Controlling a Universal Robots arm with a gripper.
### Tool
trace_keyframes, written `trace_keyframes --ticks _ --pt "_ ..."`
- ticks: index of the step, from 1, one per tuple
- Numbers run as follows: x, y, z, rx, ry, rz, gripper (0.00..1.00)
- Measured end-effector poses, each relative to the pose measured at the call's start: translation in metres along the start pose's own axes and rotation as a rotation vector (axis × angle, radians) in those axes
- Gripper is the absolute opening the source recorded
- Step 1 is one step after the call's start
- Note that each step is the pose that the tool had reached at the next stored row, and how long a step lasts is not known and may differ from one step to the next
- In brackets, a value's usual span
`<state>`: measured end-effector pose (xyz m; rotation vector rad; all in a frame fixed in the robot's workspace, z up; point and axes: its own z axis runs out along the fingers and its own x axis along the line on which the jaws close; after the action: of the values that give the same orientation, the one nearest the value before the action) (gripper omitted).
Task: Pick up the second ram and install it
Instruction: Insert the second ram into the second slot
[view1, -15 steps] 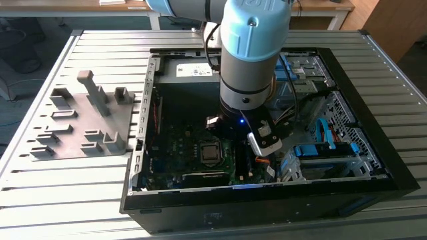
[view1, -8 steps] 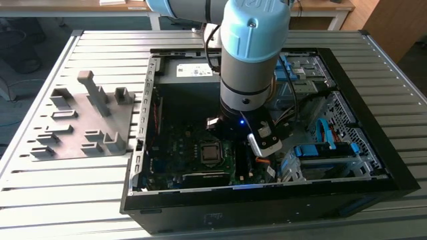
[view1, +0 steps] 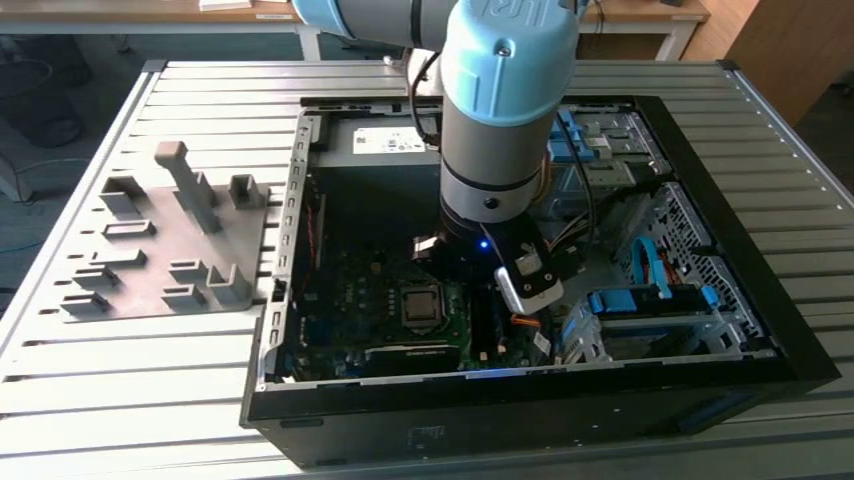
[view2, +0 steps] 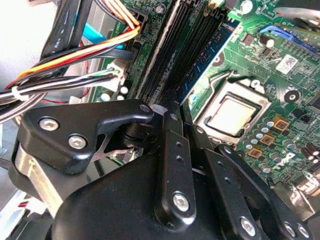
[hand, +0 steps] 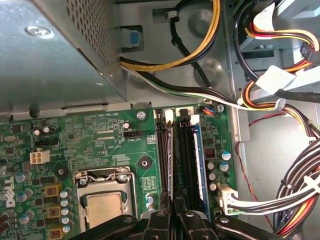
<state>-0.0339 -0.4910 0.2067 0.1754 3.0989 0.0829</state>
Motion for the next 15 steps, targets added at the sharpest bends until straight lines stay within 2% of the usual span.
trace_keyframes --ticks 15 --pt "0.0000 0.0003 -0.0044 -0.0003 0.0004 -0.010 0.14"
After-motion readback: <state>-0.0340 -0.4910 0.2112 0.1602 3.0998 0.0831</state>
